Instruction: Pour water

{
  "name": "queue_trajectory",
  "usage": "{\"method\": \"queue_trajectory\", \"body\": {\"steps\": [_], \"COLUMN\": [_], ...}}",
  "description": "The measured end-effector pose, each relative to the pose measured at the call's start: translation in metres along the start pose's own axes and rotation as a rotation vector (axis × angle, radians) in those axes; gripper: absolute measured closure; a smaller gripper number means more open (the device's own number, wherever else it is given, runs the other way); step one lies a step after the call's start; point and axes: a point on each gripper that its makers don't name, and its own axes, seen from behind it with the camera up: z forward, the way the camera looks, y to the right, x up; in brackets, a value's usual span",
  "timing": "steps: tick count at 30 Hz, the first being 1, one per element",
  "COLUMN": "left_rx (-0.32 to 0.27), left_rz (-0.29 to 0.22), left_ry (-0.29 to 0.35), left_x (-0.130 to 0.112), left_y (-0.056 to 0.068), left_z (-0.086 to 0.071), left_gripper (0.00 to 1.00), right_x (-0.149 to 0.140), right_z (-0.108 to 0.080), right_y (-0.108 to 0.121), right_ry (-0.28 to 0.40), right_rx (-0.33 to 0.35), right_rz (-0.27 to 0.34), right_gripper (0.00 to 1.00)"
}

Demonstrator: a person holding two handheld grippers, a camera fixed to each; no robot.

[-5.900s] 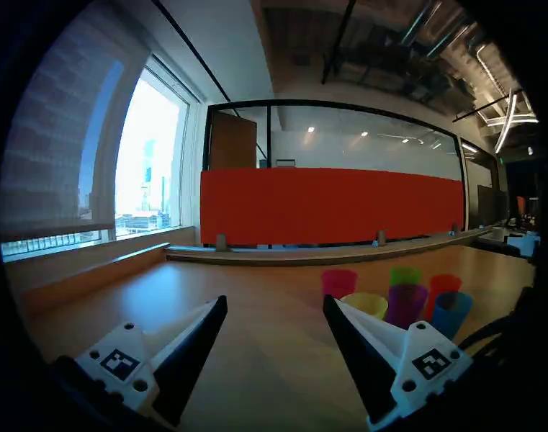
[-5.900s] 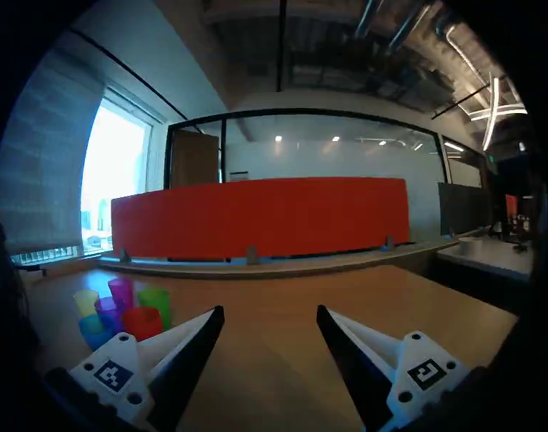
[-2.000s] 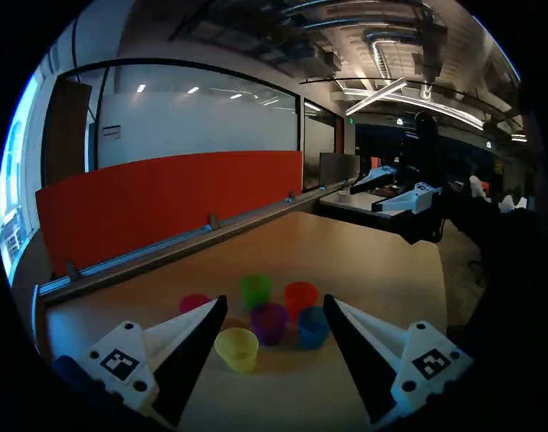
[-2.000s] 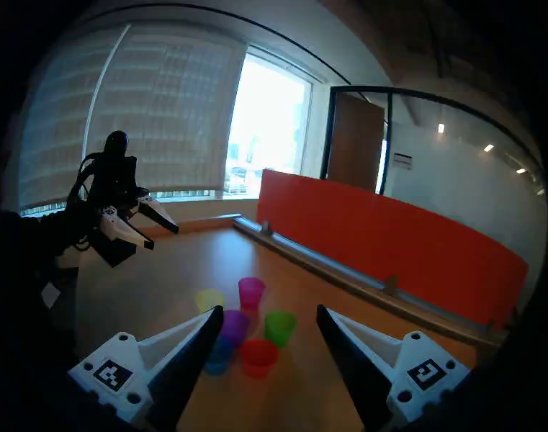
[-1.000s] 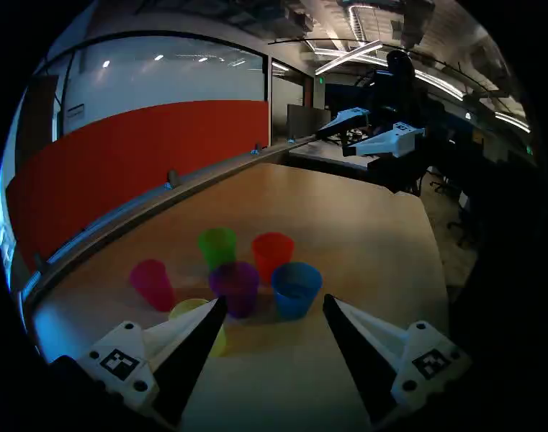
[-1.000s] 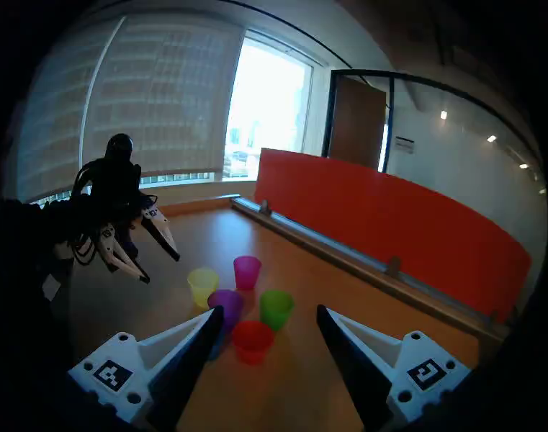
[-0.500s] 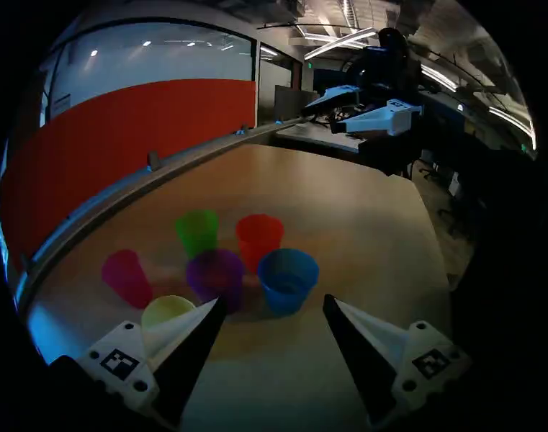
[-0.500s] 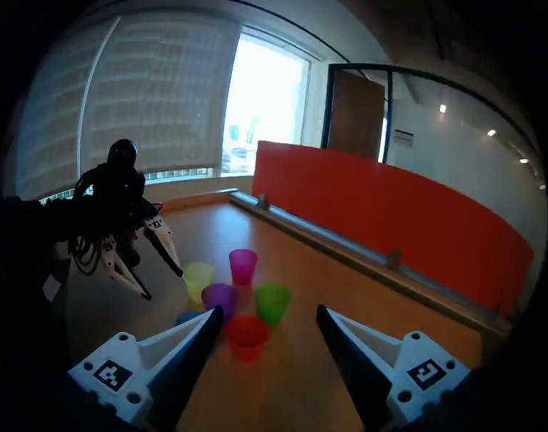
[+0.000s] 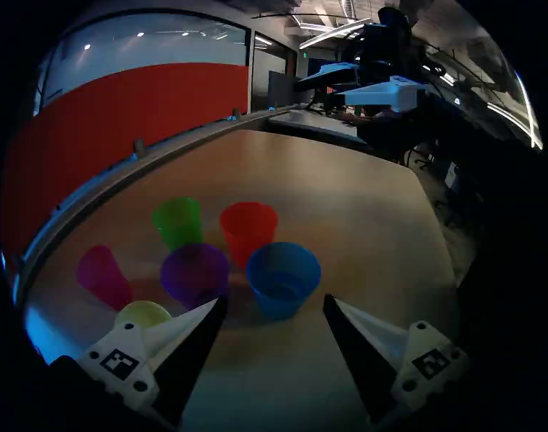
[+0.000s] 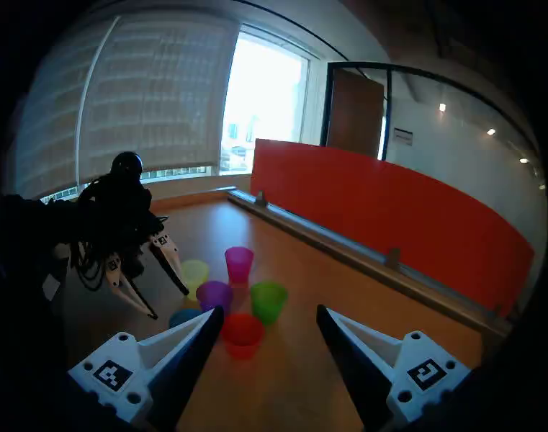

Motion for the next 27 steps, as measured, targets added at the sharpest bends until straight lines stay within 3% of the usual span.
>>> {"method": "queue_trajectory", "body": {"steps": [13,27], "left_rx": [-0.027,-0.048], "left_rz": [0.018,0.022], "left_ry": [-0.024,-0.019], "left_x": [-0.003,0.005], "left_y": [0.009,0.013], "left_z": [0.032,0.053], "left_gripper": [0.0,0.0], "right_x": [-0.003,-0.005], "right_z": [-0.001,0.0], "right_y": [0.005,0.01], "right_ry": [-0.003,-0.007], "right_rx": [-0.001,-0.001], "right_rz": [0.002,0.004], "right_gripper": [0.0,0.0]}}
